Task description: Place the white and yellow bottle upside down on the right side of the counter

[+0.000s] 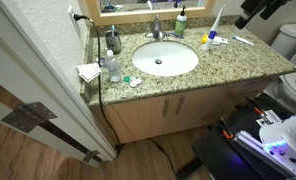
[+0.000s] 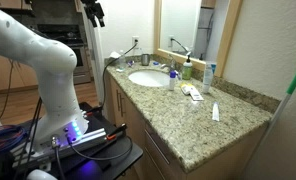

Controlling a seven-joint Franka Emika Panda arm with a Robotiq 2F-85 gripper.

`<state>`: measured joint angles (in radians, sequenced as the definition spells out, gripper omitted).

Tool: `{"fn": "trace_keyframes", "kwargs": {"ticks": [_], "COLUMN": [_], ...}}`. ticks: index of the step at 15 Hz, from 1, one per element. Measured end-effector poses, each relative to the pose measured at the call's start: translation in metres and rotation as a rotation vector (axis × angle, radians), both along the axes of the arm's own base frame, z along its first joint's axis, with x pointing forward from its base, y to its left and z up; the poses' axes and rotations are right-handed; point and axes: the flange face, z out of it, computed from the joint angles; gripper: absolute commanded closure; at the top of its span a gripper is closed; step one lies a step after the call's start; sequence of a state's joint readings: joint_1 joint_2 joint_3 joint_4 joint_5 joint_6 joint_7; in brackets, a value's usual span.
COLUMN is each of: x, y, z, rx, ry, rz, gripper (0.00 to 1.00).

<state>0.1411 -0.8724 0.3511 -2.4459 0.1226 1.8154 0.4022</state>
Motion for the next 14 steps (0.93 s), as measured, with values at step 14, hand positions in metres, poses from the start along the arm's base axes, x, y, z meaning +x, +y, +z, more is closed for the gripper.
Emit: {"fn": "trace_keyframes", "kwargs": {"ticks": [14], "x": [0.064], "y": [-0.106], "z": [0.041], "rx": [0.174], "ry": [-0.078], "rz": [-0.341], "gripper": [0.0]}}
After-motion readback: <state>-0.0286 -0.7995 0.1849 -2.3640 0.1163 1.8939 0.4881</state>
